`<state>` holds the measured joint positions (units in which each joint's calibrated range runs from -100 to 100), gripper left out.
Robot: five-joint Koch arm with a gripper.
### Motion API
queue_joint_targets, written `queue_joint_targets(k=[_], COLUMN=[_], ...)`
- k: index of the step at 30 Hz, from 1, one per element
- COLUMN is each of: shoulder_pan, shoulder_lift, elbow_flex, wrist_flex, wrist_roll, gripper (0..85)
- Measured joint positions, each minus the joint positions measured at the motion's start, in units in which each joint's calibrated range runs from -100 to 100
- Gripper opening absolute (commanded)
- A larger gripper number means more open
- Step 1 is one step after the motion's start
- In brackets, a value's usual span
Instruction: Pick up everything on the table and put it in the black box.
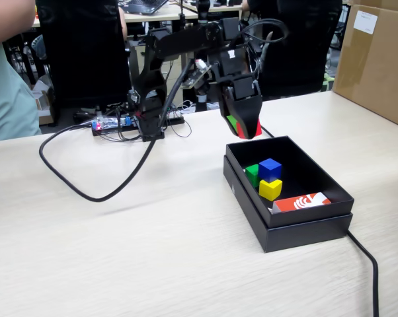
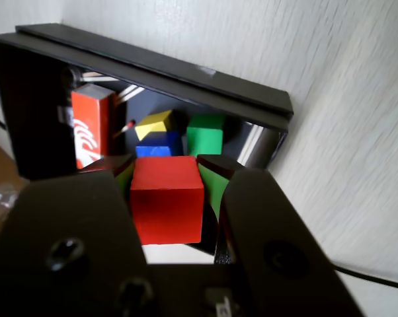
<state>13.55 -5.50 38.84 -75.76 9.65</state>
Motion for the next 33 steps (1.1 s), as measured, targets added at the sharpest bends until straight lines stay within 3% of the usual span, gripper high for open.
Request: queue_joint_targets(k=[3,9,12,16,21,23,28,33], shoulder_pan=[0.8,1.8,2.1,2.3,2.3,2.3,2.4,1.8], shoulder_lift=[2.7,9.8,13.1,16.6,18.3,18.3,16.3,2.6], elbow_flex=[-0.1,-0.1,-0.1,-0.1,-0.1,-0.1,-1.7,-7.7], wrist_flex=[0.0,0.0,0.0,0.0,0.0,0.0,0.0,0.0], wrist_roll=[0.7,1.8,2.1,2.5,2.7,2.7,2.6,2.2], gripper=[14.0,14.0,19.4,19.9,28.7,36.6,41.9,47.9])
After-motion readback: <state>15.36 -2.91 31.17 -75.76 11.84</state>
